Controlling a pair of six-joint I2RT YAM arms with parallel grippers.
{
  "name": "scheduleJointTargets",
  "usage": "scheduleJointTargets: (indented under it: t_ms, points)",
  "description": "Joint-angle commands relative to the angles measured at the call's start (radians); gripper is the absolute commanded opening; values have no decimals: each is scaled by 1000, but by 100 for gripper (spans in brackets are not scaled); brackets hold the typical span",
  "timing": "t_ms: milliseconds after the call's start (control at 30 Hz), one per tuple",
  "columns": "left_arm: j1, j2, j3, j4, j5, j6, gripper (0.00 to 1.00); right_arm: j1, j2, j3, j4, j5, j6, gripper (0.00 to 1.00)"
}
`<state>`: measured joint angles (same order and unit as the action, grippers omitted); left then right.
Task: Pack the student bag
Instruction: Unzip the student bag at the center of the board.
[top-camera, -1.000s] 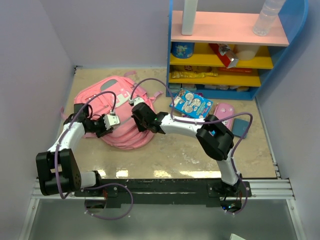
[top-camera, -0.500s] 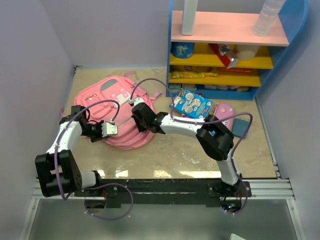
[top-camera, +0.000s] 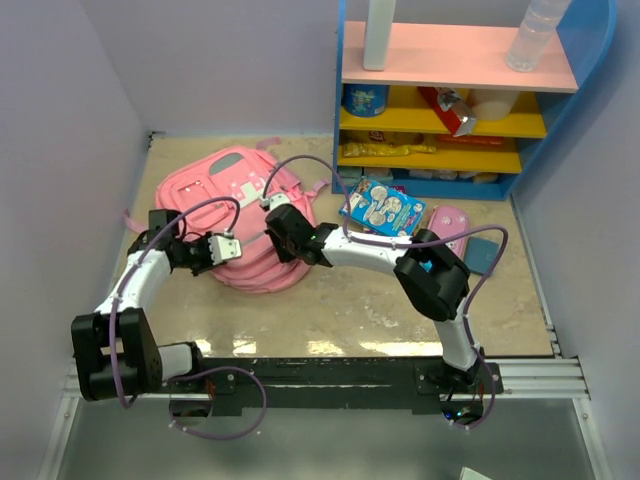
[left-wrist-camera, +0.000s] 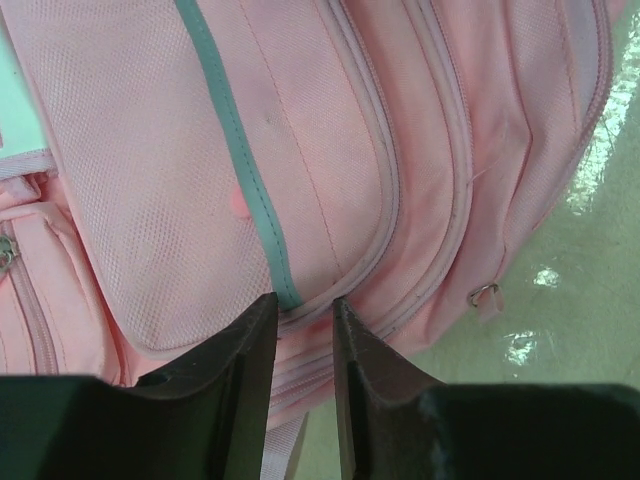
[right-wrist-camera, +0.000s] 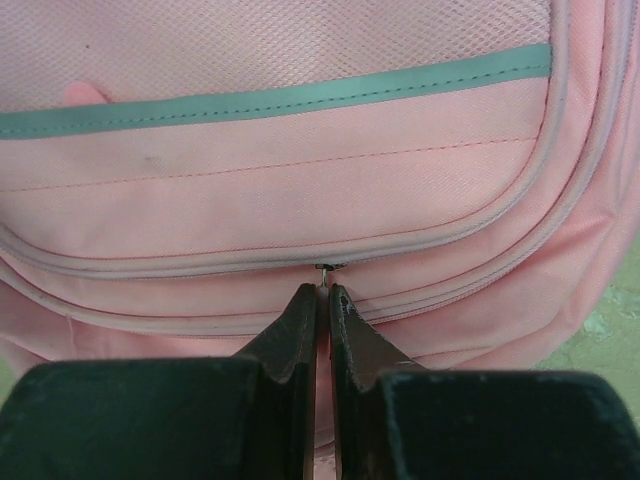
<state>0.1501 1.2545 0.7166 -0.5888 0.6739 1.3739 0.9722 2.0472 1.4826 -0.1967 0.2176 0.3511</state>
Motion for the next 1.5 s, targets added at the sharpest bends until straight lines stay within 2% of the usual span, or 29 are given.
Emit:
scheduleJointTargets:
  t_ms: [0,333,600,900,967,1000,1067,1100,1167,1233,1300,1367,1433,1467]
  points:
    - [-56,-13,-46,141,89,-75,33,31,-65,-5,11,-53,-6,0]
    - [-69,10,-77,184,144,-167,32,121,-78,-19,118,-109,2,0]
    - [-63,45,-37,238,250,-346,30,175,-150,-168,373,-188,45,0]
    - [-53,62,-16,231,276,-388,30,175,-88,-111,436,-253,63,0]
    - [-46,60,-11,227,268,-388,30,174,-71,-82,389,-247,63,7]
    - [-41,60,-8,225,268,-388,30,172,-81,-81,366,-229,57,22]
    - [-17,63,7,205,265,-371,30,157,-149,-129,317,-158,48,37]
    - [2,74,21,192,260,-360,30,125,-226,-198,315,-135,63,51]
    - [31,85,50,167,259,-351,30,67,-339,-287,295,-106,89,63]
    - [55,98,70,150,262,-346,30,28,-398,-317,240,-75,101,66]
    - [72,102,92,130,271,-346,31,-13,-487,-317,140,12,112,81]
    - [94,99,101,124,277,-348,31,-52,-548,-323,64,83,120,89]
    - [112,95,107,118,277,-345,31,-91,-604,-289,-25,204,150,90]
    - [117,95,115,107,276,-342,31,-157,-617,-277,-128,247,211,91]
